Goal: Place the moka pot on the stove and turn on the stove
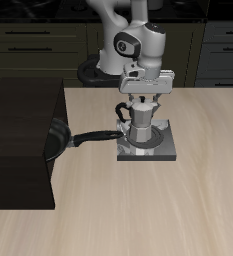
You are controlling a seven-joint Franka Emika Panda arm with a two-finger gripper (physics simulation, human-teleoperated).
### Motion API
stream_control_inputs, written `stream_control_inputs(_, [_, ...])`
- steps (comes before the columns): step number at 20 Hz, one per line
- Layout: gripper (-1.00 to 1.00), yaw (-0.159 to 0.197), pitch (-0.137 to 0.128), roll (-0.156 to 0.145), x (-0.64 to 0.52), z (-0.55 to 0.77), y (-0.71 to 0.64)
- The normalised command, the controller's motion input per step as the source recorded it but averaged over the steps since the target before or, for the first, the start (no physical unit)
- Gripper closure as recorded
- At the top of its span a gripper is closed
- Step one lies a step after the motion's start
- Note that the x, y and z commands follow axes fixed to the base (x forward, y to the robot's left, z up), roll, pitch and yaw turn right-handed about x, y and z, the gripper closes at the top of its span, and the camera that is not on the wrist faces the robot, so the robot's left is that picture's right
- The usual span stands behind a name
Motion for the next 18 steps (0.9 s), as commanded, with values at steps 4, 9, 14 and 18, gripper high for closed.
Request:
stream_control_inputs(4, [-1.0,-0.023,0.007,-0.017,0.04,-0.06,-0.08])
stream_control_inputs(9, [-1.0,-0.048,0.029,-0.009,0.01,-0.04,-0.11])
stream_control_inputs(14, [1.0,-0.036,0.037,0.022,0.04,-0.12,-0.03])
stream_control_inputs(18, [1.0,-0.01,-0.008,0.027,-0.03,0.02,0.0])
